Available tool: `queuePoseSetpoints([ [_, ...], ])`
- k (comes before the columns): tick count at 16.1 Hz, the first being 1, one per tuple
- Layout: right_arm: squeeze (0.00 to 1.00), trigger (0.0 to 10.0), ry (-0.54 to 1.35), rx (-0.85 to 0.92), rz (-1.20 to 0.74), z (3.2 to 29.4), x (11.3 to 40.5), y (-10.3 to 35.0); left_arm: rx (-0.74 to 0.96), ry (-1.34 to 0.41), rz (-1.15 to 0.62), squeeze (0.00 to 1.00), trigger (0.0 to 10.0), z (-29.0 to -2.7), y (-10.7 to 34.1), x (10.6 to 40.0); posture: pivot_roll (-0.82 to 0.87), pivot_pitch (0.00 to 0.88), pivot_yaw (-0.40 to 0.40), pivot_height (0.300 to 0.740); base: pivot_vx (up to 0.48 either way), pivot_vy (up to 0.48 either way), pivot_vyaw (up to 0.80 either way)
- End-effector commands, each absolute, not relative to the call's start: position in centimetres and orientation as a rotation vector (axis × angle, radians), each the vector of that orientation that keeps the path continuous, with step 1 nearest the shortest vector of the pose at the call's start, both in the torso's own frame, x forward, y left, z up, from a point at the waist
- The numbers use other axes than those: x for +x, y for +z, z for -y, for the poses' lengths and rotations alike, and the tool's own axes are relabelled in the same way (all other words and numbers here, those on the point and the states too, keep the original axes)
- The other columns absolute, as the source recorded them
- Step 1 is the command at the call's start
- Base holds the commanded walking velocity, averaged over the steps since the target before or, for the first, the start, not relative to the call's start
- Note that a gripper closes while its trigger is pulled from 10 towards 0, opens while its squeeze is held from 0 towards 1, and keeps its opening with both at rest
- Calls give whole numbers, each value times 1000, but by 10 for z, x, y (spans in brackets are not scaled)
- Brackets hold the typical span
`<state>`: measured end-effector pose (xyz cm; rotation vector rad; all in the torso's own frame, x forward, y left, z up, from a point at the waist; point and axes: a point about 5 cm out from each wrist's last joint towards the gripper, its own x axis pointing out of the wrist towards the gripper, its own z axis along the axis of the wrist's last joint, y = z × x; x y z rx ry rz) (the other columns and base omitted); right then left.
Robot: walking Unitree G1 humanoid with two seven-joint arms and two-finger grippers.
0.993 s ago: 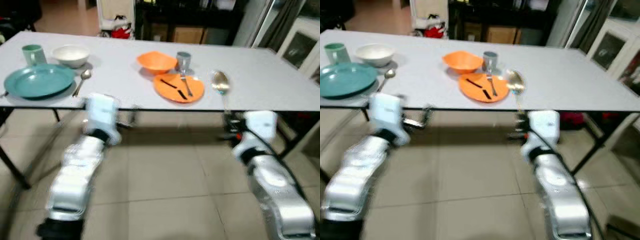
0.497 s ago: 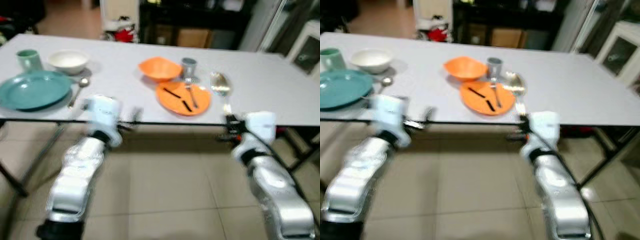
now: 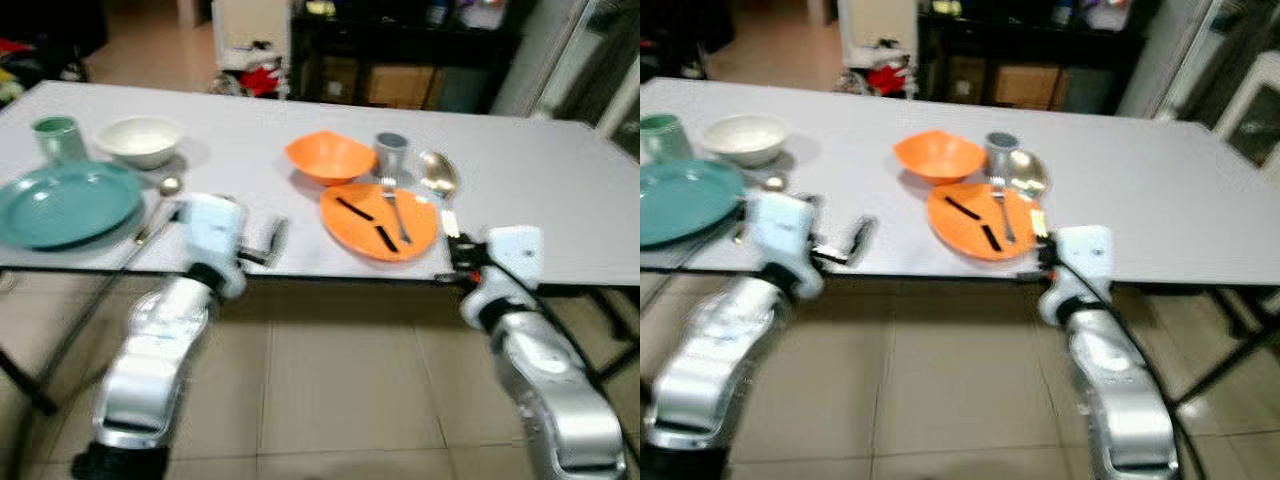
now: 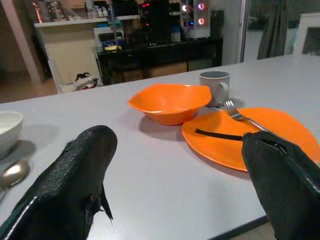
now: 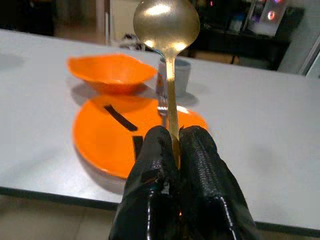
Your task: Setting the table
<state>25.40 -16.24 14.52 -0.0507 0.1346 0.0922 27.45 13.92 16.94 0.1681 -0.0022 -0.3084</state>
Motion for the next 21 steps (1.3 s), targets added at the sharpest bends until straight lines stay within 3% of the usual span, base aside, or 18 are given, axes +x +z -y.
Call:
queuePoseSetpoints([
  [1, 0, 10000, 135, -42, -128, 154, 258, 148, 187, -278, 8, 0, 10000, -148, 174, 276, 19, 0, -78, 740, 375, 0, 0],
  [13, 0, 10000, 134, -10, -188, 154, 260, 142, 186, -315, 1, 0, 10000, -143, 172, 274, 18, 0, -78, 740, 367, 0, 0],
  [19, 0, 10000, 153, 40, -415, 151, 250, 115, 210, -682, -65, 0, 10000, -122, 167, 256, 25, 0, -77, 740, 0, 0, 0],
  [21, 0, 10000, 161, 52, -459, 151, 247, 109, 221, -730, -84, 0, 10000, -121, 165, 254, 25, 0, -73, 740, 0, 0, 0],
])
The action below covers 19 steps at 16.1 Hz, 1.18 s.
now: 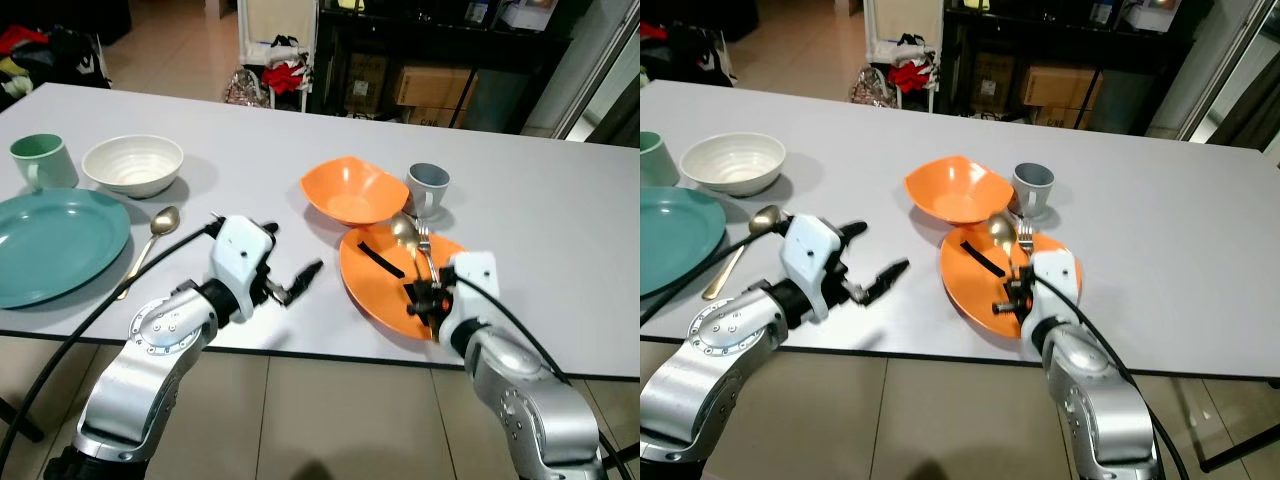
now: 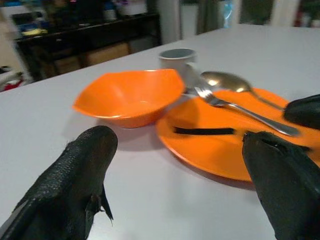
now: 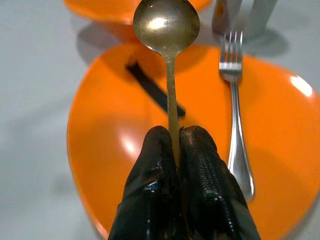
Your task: Setting the table
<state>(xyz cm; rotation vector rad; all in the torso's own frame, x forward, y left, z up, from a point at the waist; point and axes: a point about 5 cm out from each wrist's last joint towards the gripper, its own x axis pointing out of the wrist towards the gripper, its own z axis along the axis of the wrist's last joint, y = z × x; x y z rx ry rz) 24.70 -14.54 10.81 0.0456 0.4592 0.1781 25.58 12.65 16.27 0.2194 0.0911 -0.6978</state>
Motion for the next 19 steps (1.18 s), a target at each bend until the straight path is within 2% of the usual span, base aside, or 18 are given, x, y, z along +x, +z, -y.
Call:
queuePoseSetpoints([
  [1, 0, 10000, 161, 52, -487, 152, 247, 107, 221, -753, -93, 0, 10000, -121, 165, 252, 24, 2, -72, 740, 0, 0, 0],
  [7, 0, 10000, 193, 99, -595, 147, 265, 97, 224, -865, -151, 0, 10000, -119, 161, 238, 30, 25, -71, 740, 0, 0, 0],
  [15, 0, 10000, 174, 161, -603, 138, 315, 100, 221, -878, -170, 0, 10000, -121, 162, 232, 48, 26, -92, 740, 0, 0, 0],
  [19, 0, 10000, 153, 199, -608, 135, 324, 98, 218, -890, -172, 0, 10000, -120, 162, 232, 51, 22, -92, 740, 0, 0, 0],
])
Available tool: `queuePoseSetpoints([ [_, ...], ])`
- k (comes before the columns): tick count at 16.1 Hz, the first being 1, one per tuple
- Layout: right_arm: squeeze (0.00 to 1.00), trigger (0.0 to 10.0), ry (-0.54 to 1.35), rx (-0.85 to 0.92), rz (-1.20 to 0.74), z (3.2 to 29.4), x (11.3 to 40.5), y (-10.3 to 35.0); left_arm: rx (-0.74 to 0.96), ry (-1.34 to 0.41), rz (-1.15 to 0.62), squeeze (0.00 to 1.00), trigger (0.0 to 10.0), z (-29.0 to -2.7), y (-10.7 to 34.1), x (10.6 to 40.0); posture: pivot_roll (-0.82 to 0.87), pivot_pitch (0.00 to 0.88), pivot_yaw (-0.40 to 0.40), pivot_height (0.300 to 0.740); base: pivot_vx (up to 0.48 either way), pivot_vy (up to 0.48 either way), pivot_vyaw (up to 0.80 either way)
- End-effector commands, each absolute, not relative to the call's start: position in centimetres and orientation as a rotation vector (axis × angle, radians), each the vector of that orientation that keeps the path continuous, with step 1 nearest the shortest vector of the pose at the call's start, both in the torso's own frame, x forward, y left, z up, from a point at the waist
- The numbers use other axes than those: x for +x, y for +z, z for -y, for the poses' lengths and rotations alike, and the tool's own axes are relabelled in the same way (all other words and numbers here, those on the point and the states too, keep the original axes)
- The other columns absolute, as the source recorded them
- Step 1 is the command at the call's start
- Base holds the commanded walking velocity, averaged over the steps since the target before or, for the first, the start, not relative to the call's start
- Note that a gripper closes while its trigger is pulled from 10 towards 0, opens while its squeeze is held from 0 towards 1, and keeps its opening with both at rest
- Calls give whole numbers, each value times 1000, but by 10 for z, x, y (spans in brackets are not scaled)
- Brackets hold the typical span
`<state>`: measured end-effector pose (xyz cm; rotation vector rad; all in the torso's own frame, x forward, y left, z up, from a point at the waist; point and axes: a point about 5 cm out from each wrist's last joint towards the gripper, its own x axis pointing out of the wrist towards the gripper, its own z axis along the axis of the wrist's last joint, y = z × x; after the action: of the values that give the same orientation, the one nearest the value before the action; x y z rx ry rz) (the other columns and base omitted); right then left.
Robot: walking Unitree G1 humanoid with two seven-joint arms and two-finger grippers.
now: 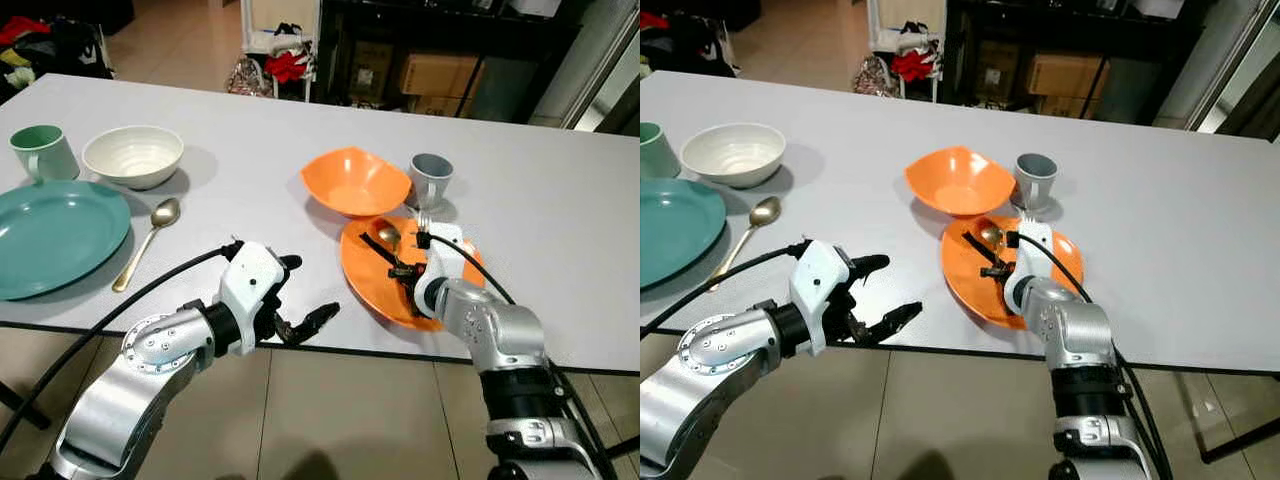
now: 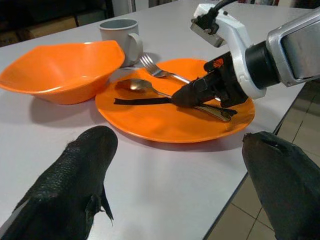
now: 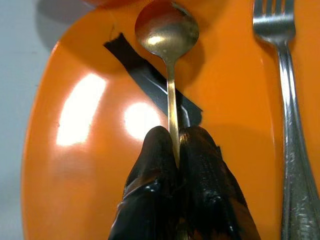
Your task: Setting the table
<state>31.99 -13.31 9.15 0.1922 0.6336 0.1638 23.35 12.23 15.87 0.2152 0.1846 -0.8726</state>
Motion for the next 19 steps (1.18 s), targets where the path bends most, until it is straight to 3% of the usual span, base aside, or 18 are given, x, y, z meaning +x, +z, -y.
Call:
queuePoseSetpoints([
  [1, 0, 10000, 155, 199, -611, 132, 325, 95, 219, -892, -173, 0, 10000, -120, 162, 232, 52, 20, -91, 740, 0, 0, 0],
  [2, 0, 10000, 158, 205, -616, 130, 326, 93, 219, -894, -173, 0, 10000, -120, 162, 232, 52, 20, -89, 740, 0, 0, 0],
  [3, 349, 10000, 157, 209, -616, 129, 327, 93, 220, -895, -172, 0, 10000, -120, 163, 232, 52, 20, -89, 740, 0, 0, 0],
  [4, 878, 10000, 157, 212, -616, 129, 327, 92, 220, -894, -171, 0, 10000, -119, 163, 232, 52, 20, -89, 740, 0, 0, 0],
  [5, 878, 10000, 157, 212, -616, 129, 327, 92, 221, -894, -171, 0, 10000, -119, 163, 232, 52, 20, -89, 740, 0, 0, 0],
  [6, 1000, 10000, 161, 217, -602, 129, 328, 95, 220, -888, -165, 0, 10000, -120, 164, 234, 52, 17, -87, 740, 0, 0, 0],
  [9, 1000, 10000, 157, 200, -548, 135, 324, 114, 213, -873, -148, 0, 10000, -121, 166, 237, 44, 0, -83, 740, 0, 0, 0],
  [12, 1000, 10000, 157, 160, -503, 142, 298, 136, 179, -797, -115, 0, 10000, -125, 168, 241, 22, 0, -67, 740, 0, 0, 0],
  [15, 1000, 10000, 220, 93, -353, 142, 270, 157, 154, -475, -32, 0, 10000, -141, 173, 257, 15, 0, -65, 740, 0, 0, 0],
  [17, 0, 10000, 138, 86, -152, 149, 259, 171, 147, -314, -14, 0, 10000, -150, 172, 264, 9, 0, -68, 740, 0, -172, 0],
  [19, 0, 10000, 62, 13, -51, 156, 253, 178, 170, -289, -19, 0, 10000, -147, 170, 266, 4, 0, -68, 740, 0, -480, 0],
])
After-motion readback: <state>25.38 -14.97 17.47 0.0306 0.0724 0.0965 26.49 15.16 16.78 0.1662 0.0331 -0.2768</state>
